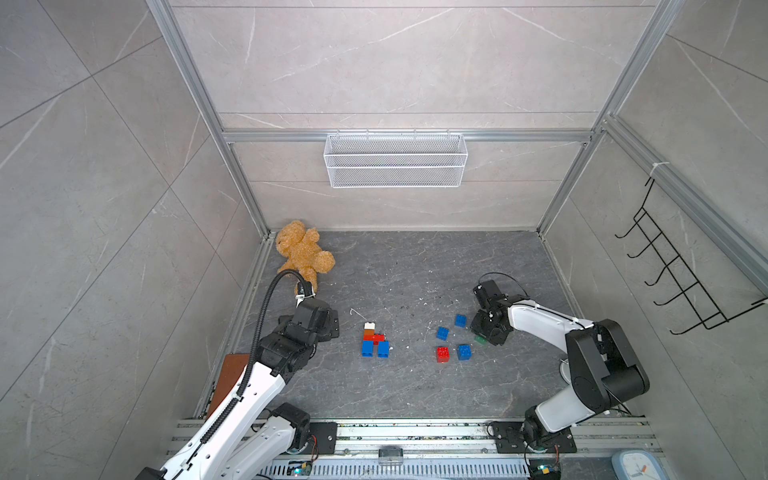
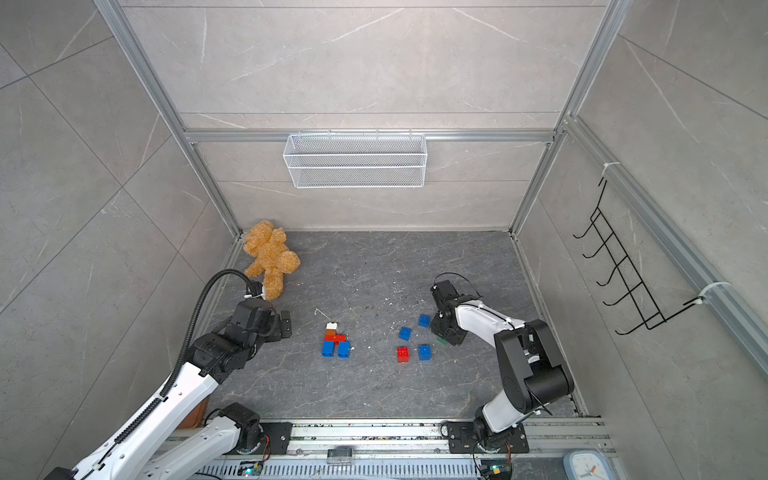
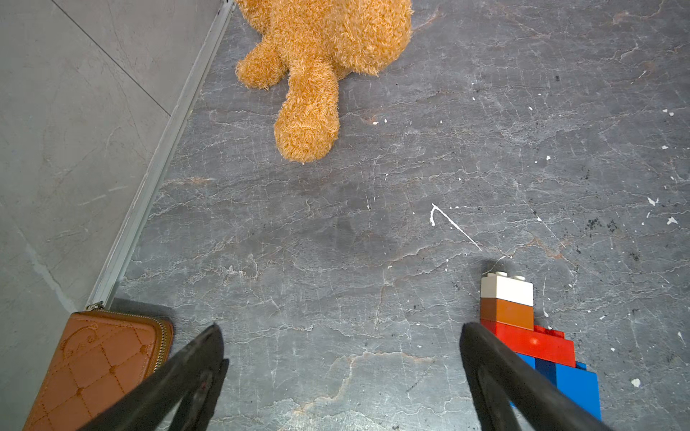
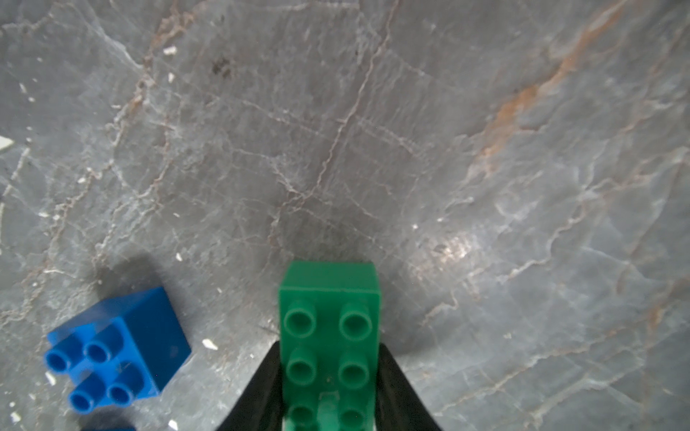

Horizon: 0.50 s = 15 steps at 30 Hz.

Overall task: Assemble the letter h with lego
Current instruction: Pick up the lego brick from the center of the board.

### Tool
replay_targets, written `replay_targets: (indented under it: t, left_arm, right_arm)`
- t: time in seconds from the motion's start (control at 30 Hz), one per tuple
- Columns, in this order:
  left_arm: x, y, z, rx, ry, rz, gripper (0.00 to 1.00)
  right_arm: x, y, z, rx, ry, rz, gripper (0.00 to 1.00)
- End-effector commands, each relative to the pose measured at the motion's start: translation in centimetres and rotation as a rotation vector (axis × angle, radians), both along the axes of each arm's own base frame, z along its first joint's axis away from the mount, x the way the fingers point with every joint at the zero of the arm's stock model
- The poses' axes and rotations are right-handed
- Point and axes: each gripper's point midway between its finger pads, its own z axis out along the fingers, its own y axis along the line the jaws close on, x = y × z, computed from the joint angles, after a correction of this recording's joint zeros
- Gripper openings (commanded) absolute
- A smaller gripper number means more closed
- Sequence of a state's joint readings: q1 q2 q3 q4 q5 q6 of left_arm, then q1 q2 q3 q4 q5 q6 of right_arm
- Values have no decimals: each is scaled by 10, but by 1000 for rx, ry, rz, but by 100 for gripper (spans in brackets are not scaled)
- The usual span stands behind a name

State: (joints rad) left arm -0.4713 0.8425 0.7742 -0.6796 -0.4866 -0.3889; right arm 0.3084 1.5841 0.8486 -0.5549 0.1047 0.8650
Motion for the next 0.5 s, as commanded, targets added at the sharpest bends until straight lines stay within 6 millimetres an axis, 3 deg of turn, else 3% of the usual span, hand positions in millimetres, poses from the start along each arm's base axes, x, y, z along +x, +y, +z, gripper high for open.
replay_targets:
  t: [0.0,0.17,0.23,0.37,0.47]
  left_arm:
    - [5,-4,13,-8,-34,-16,100]
    - [5,-3,13,-8,-36,-16,100]
    - [5,-3,13,-10,-37,-16,100]
    - [5,-3,16,-14,-45,-15,100]
    - [4,-2,19,-18,-50,-11,100]
  right_arm:
    - [-6,-3,-6,-27,22,-5,36]
    - [-11,-7,-4,-55,35,25,28]
    - [-16,-7,2,-61,37,49,19]
    - [-24,-5,31,-64,-7,69,1]
    - [-28,9,56,-4,-65,114,0]
